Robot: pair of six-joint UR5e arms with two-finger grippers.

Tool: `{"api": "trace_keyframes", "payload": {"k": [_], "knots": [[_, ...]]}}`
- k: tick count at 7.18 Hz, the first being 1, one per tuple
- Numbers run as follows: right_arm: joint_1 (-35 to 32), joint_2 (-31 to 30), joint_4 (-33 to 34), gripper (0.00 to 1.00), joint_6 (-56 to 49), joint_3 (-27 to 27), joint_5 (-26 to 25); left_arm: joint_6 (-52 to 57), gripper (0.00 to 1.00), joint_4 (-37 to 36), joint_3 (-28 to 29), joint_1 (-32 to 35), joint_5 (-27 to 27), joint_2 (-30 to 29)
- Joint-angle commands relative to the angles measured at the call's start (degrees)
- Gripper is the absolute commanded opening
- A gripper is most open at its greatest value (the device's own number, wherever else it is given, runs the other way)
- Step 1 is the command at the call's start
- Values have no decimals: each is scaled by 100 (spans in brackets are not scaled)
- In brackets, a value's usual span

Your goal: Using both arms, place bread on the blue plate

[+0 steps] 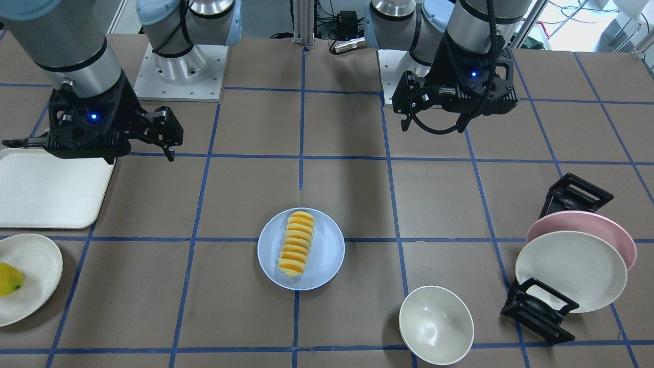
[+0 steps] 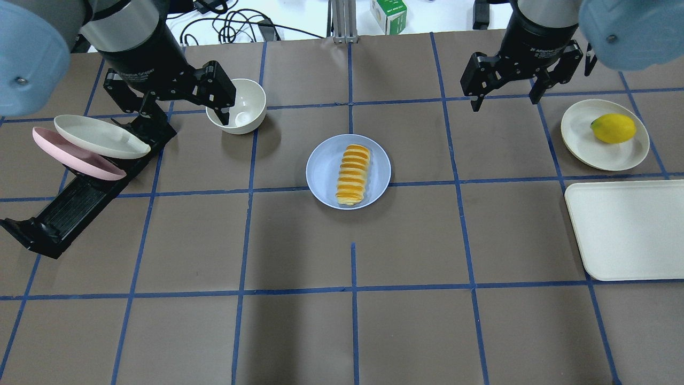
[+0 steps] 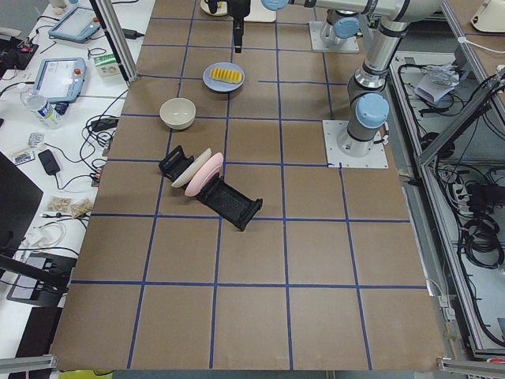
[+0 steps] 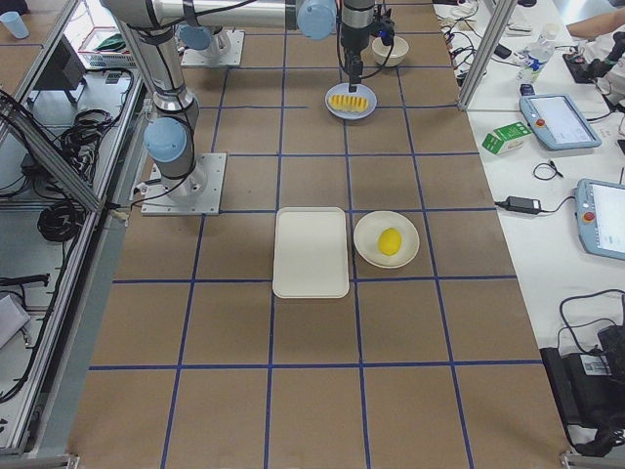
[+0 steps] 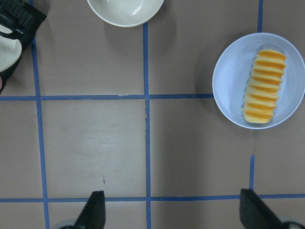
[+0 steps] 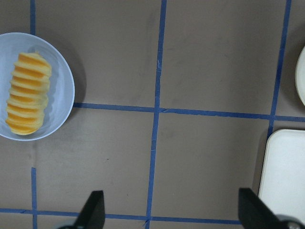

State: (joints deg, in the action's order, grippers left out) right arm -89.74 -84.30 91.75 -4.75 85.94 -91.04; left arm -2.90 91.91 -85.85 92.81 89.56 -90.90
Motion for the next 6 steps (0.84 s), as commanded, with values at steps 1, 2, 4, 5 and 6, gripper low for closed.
{"api": "trace_keyframes", "payload": {"k": [1,2,4,5,6], "knots": [[0,-7,1,100,17,11,16,0,100,2,-2,-8,0,11],[0,-7,1,100,18,11,16,0,100,-7,-2,-8,0,11],[0,-7,44,100,-53,11,16,0,100,2,-11,1,9,37],[0,-7,62,100,-53,2,8,0,100,2,-19,1,61,29],[0,-7,71,100,-53,2,16,0,100,2,-20,-8,62,38]]}}
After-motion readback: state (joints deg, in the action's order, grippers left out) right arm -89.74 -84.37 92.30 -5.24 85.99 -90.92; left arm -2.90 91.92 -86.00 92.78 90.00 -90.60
